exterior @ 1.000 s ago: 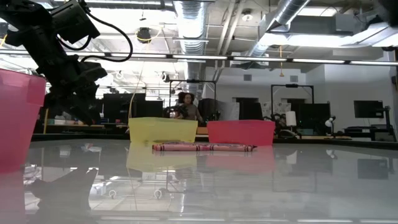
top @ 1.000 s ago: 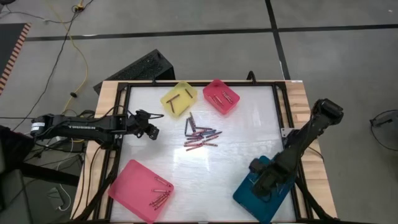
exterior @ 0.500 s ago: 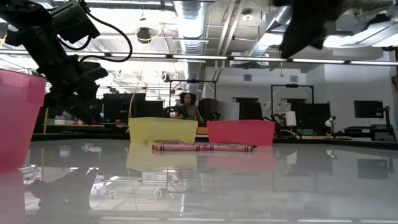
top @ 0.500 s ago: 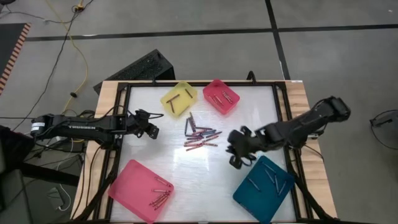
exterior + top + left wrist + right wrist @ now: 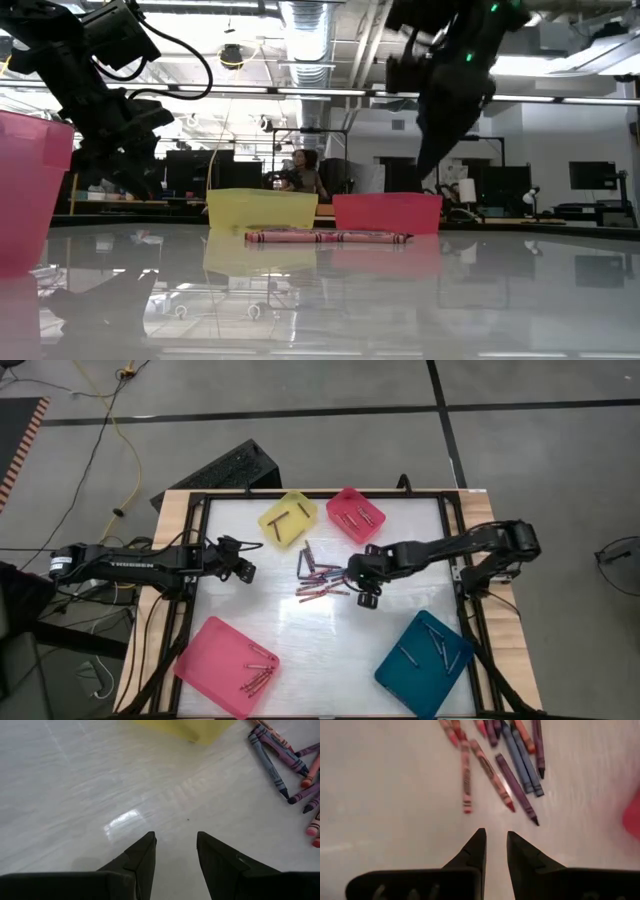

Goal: Sort crayons
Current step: Put the purple crayon into the yellow bin

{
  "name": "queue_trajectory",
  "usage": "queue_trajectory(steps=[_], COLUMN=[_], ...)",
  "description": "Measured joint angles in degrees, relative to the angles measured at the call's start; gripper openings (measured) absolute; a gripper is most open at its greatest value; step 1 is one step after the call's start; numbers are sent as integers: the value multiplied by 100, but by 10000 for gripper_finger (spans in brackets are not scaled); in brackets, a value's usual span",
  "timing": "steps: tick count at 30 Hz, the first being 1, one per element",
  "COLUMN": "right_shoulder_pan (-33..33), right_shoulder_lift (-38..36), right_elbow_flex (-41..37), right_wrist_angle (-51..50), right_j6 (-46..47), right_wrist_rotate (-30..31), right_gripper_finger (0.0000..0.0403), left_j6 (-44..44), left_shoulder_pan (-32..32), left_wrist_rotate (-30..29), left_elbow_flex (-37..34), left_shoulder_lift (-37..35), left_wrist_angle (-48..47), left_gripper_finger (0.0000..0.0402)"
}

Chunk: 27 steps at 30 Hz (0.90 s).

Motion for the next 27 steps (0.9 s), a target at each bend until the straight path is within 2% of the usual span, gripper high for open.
queue_trajectory(steps=[7, 19, 27], right_shoulder_pan=[-271, -583, -643], right_shoulder_lift=[452, 893, 899], right_elbow_flex=[0, 0, 0], right_wrist_angle=[153, 393, 586], right_j6=[-586, -789, -1417], right_wrist_rotate=[-3, -1, -3], right_gripper_finger=[75, 142, 151], left_j6=[2, 4, 4], left_shoulder_pan=[0, 2, 1], left_wrist_rotate=[9, 5, -11], left_elbow_flex=[0, 0, 0], left_shoulder_lift=[1, 1, 0], left_wrist_angle=[-1, -7, -26], left_gripper_finger=[133, 133, 133])
